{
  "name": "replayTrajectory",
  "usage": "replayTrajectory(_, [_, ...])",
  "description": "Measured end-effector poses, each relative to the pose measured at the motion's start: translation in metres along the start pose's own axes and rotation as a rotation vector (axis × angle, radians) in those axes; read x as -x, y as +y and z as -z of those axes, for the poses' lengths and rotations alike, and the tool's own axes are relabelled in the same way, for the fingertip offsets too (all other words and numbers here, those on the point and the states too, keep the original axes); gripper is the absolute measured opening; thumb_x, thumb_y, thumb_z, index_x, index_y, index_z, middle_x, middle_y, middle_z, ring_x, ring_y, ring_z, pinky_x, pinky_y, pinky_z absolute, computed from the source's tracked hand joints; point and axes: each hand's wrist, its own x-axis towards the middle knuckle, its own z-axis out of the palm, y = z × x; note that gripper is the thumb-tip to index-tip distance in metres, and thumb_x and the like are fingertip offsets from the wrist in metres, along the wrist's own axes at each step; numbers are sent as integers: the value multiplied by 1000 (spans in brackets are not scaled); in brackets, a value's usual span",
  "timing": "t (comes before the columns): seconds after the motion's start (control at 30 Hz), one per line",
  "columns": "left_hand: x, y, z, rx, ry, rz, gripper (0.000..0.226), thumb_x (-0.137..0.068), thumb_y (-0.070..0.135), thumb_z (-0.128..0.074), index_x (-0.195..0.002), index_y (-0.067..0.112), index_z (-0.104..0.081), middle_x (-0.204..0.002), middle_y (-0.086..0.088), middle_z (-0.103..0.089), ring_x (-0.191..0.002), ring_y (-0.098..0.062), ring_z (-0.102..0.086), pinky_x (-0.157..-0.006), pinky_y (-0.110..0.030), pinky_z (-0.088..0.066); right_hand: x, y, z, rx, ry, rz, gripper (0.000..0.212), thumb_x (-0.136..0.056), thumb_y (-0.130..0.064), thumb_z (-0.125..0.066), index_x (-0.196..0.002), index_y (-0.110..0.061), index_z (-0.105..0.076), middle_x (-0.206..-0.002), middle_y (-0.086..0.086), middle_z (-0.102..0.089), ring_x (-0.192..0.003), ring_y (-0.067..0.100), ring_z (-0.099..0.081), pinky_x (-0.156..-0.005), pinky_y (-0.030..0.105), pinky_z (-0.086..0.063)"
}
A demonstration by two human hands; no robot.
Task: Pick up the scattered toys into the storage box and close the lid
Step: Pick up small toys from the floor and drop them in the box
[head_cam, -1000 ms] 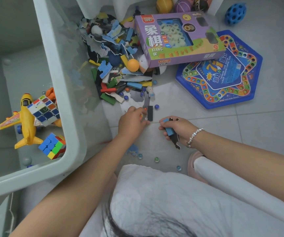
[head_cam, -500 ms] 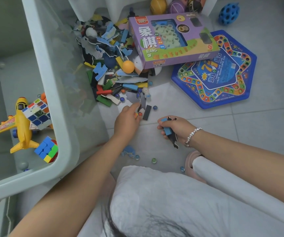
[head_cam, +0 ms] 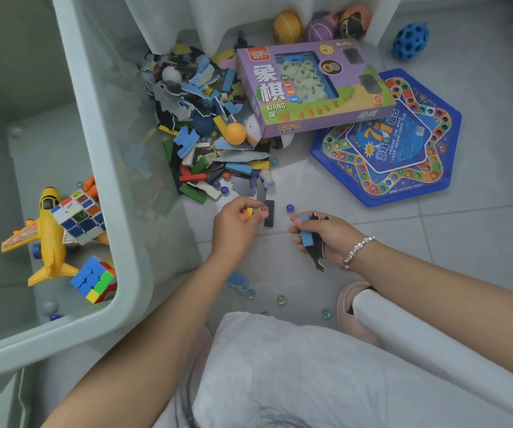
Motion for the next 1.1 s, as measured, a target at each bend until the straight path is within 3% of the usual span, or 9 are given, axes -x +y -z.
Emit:
replayTrajectory(0.1, [23, 33, 7, 182, 1, 35, 8, -84, 22, -69, -86, 27, -64, -83, 12, -62, -78, -10, -59, -67, -19, -47, 9, -12, -1, -10, -30, 69, 9, -92, -13, -54, -98, -12, -60, -89, 7, -62, -70, 15, -57, -59, 24, -52])
replayTrajectory(0.27, [70, 109, 37, 457, 59, -22, 6, -85, 19, -67, -91, 21, -67, -82, 10, -66, -64, 2, -58, -53, -10, -43, 46, -48, -13, -166, -182, 196, 11, -90, -12, -55, -97, -11, -63, -89, 9, -63, -66, 17, -58, -63, 31, -50])
replayTrajectory(0.43, [106, 151, 107, 660, 146, -41, 12, -72, 33, -72, -84, 30, -72, -80, 4, -69, -65, -7, -61, -58, -24, -46, 103, -88, -56, -187, -354, 328, 13, -91, -9, -50, -92, -10, -63, -79, 6, -65, -59, 14, -59, -59, 28, -54])
replayTrajectory(0.53, [117, 155, 159, 693, 167, -48, 17, -66, 36, -71, -82, 30, -72, -71, 4, -66, -61, -9, -57, -47, -25, -38, 132, -111, -95, -128, -482, 356, 13, -91, -9, -50, -91, -10, -63, -78, 7, -66, -60, 16, -60, -58, 28, -55])
replayTrajectory(0.7, [97, 121, 236, 616, 193, 55, 23, -66, 33, -72, -87, 23, -70, -79, -2, -63, -68, -15, -58, -70, -40, -48, 151, -134, -180, 98, -627, 333, 11, -92, -12, -52, -98, -9, -61, -86, 10, -67, -66, 19, -65, -64, 30, -58])
replayTrajectory(0.77, [83, 99, 256, 627, 97, 117, 34, -64, 31, -72, -95, 17, -68, -88, -11, -64, -73, -21, -60, -73, -39, -51, 146, -131, -211, 156, -626, 302, 13, -92, -12, -54, -102, -7, -60, -87, 11, -66, -68, 20, -66, -65, 31, -59])
replayTrajectory(0.87, [64, 67, 276, 655, -50, 199, 36, -73, 23, -69, -105, 8, -62, -90, -14, -67, -73, -23, -65, -65, -35, -57, 128, -117, -250, 228, -568, 221, 13, -92, -11, -54, -102, -5, -59, -82, 10, -63, -67, 18, -64, -64, 31, -57])
replayTrajectory(1.0, [38, 24, 285, 630, 12, 343, 20, -84, 15, -67, -103, 11, -62, -78, -6, -65, -57, -13, -64, -45, -24, -51, 100, -89, -283, 360, -454, 36, 8, -93, -13, -53, -99, -8, -56, -83, 8, -56, -70, 15, -59, -56, 31, -54])
replayTrajectory(1.1, [24, -8, 286, 541, 24, 421, 16, -87, 16, -65, -102, 13, -62, -86, -5, -63, -67, -14, -59, -47, -21, -47, 85, -74, -295, 467, -334, -22, 10, -92, -15, -56, -101, -9, -55, -87, 10, -58, -72, 17, -61, -60, 35, -53])
